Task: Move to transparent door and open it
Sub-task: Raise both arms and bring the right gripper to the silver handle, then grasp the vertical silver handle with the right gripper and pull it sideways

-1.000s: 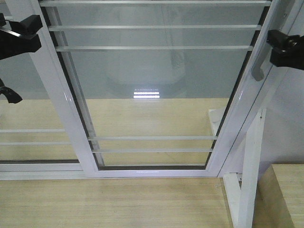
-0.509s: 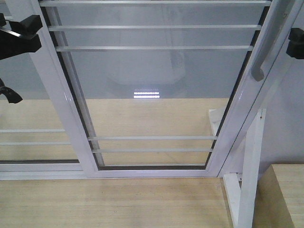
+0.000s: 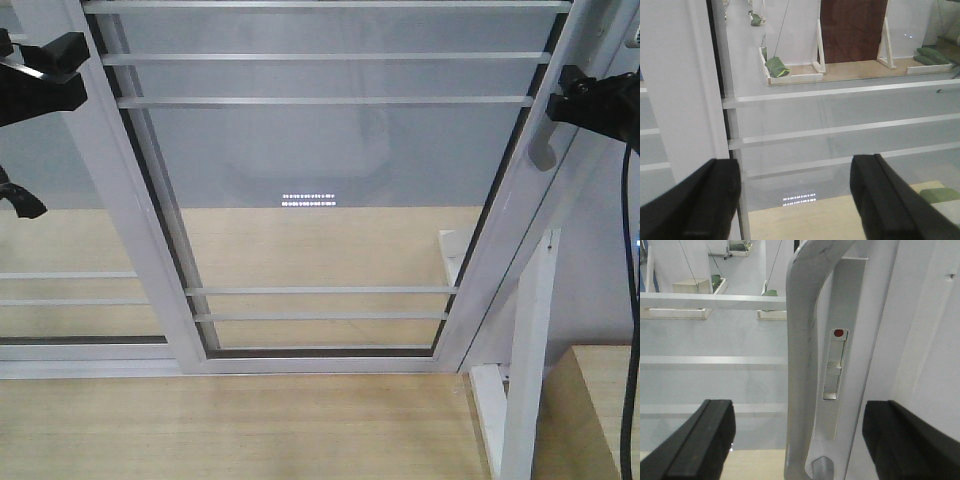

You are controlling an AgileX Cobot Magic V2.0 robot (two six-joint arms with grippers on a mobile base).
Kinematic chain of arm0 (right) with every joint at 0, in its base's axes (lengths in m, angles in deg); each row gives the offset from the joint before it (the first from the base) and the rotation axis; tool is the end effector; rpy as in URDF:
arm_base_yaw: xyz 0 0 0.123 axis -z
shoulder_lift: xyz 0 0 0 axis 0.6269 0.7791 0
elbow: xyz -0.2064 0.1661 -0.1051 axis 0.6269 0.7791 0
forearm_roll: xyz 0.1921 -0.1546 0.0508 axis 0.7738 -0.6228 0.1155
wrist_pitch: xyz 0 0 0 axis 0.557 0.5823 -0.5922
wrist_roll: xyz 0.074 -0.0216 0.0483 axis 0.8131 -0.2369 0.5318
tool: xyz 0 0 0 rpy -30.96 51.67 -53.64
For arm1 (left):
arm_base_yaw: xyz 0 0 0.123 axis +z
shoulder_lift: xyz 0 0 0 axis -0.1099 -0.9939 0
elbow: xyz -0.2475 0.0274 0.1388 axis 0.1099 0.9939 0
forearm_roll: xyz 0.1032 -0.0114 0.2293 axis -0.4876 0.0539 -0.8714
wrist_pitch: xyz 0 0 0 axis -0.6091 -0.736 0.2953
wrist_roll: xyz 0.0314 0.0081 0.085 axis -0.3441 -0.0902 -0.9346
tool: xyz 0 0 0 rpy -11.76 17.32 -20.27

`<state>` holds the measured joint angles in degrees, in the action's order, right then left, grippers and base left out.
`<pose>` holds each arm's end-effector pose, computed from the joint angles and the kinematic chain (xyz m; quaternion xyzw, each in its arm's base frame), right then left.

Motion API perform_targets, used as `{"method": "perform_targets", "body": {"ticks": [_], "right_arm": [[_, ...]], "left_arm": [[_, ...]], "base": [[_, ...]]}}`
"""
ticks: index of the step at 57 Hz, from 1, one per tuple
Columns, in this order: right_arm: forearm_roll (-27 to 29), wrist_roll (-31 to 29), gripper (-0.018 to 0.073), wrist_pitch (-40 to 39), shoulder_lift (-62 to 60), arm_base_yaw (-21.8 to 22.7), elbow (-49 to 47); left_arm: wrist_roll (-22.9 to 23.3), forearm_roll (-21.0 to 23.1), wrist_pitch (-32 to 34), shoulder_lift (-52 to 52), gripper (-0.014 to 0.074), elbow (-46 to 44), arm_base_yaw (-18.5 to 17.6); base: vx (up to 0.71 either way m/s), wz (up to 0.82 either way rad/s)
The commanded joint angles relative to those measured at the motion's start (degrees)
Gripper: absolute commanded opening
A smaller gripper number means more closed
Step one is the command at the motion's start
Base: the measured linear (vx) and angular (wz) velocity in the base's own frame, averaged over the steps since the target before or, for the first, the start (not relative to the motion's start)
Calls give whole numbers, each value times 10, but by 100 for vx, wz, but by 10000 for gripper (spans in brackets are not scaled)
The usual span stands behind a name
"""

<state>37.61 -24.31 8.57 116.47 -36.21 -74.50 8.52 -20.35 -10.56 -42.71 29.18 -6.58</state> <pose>0.3303 -0.0157 0.2627 0.0122 0.7707 -0.0237 0.6367 0.2449 -0.0553 0.3511 0.0684 0.7611 -0.0817 0.6398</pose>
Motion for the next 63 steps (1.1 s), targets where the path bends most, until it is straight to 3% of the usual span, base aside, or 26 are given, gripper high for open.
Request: {"method": "perform_targets", "body": {"ticks": [1,30,38,63], "right_arm": [[1,2,585,-90,7,4,-21],[14,1,585,-271,117,4,-22],[40,-3,585,-272,139,4,-42],[29,-3,585,-239,182,4,-127]], "left_arm": [[2,2,32,10,565,-22,-4],[2,2,31,10,565,-22,-4],[2,2,31,10,565,-22,-4],[2,2,31,10,565,-22,-4]], "base": [[0,0],[0,0],[0,0],[0,0]]}}
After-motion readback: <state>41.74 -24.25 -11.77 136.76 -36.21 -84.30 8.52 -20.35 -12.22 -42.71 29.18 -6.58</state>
